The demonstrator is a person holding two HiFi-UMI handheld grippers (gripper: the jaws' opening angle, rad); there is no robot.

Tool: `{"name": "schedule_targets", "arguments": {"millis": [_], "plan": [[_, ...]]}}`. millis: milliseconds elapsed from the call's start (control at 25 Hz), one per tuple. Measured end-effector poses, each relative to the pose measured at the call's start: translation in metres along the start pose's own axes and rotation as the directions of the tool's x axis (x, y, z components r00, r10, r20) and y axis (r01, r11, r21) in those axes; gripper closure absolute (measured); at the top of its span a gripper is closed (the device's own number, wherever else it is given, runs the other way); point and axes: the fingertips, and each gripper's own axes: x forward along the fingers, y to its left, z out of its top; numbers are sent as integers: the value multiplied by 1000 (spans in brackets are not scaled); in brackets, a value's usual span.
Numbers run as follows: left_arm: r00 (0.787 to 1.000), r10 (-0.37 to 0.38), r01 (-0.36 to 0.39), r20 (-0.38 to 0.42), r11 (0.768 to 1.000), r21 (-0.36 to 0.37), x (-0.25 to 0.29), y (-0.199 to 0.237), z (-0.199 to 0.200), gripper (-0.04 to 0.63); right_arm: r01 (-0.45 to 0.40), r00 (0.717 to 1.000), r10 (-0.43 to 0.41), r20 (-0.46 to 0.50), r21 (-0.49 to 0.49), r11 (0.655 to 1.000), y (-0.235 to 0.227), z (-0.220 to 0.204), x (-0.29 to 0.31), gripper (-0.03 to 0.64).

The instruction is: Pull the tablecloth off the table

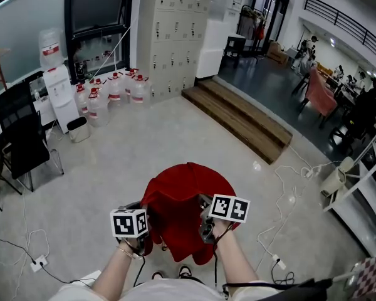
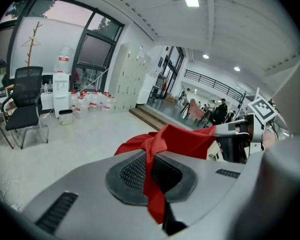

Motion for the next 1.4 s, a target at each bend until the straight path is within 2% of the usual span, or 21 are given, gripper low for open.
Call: {"name": "schedule_targets", "arguments": {"millis": [240, 440, 560, 880, 1120, 1400], "plan": [[997, -42, 42, 68, 999, -7, -13, -2, 21, 577, -10, 998, 10, 61, 9, 1000, 14, 10, -13, 589], [991, -78, 72, 105, 996, 57, -19, -11, 40, 577, 17, 995, -16, 100, -3, 1000, 17, 19, -31, 591], [989, -99, 91, 106, 993, 79, -20, -18, 38, 577, 17, 994, -17, 111, 4, 1000, 22, 15, -42, 591], [988, -126, 119, 86, 990, 75, -15, -27, 32, 577, -2, 994, 4, 113, -16, 1000, 41, 9, -56, 591], [988, -116, 110, 98, 991, 71, -17, -34, 28, 577, -32, 992, 35, 122, -21, 999, 44, 9, -70, 591], [992, -95, 91, 78, 994, 54, -28, -39, 2, 577, -92, 986, 90, 141, 8, 996, 44, 3, -92, 589]]}}
